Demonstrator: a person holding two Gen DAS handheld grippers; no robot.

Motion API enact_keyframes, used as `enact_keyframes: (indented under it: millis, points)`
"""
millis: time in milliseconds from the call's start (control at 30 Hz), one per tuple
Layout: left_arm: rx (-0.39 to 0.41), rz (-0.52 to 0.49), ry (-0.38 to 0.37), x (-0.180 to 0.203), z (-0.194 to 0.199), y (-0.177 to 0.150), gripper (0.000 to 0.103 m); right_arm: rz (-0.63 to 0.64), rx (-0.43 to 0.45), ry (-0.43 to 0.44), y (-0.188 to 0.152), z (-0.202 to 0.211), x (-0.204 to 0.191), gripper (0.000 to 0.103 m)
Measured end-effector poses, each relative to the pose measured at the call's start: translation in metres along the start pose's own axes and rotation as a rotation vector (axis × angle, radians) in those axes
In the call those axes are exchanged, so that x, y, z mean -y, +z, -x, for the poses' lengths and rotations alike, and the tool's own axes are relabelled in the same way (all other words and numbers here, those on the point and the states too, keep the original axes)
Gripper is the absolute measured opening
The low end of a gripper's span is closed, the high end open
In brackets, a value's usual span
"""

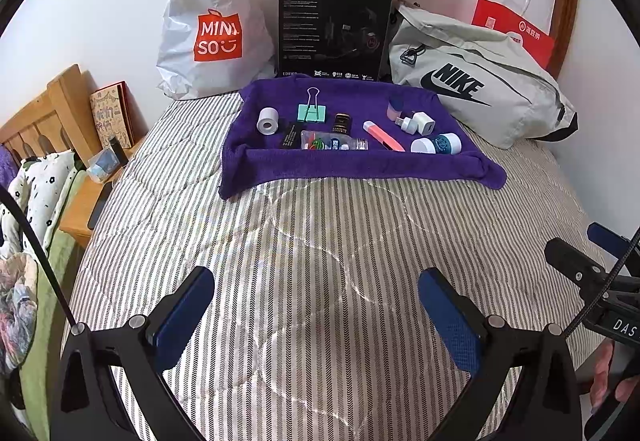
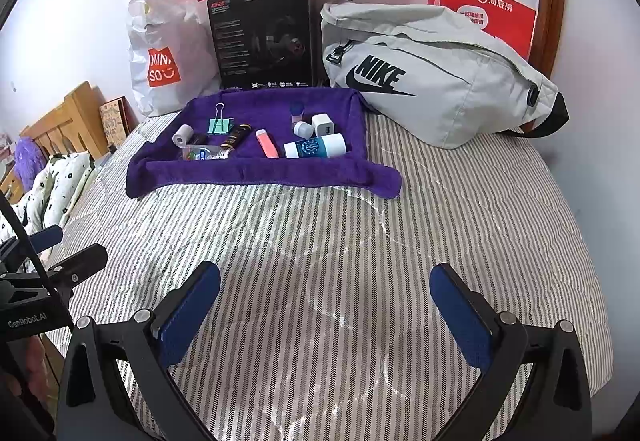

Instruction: Organize rigid objects

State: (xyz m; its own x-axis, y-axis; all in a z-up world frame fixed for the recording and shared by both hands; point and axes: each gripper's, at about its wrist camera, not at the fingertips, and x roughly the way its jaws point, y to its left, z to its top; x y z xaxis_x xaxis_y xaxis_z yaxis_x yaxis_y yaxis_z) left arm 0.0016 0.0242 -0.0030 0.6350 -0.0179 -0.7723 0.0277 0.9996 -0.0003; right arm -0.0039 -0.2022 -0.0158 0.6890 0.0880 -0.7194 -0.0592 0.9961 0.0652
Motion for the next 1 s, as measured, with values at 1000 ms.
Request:
enact_keyframes:
  millis: [1000]
  points:
    - [-0.009,-0.012,0.009,-0.0004,-0.0028,0.0003,0.103,0.013,-0.002,-0.003,0.0004,-0.0024,-0.0047,0.103]
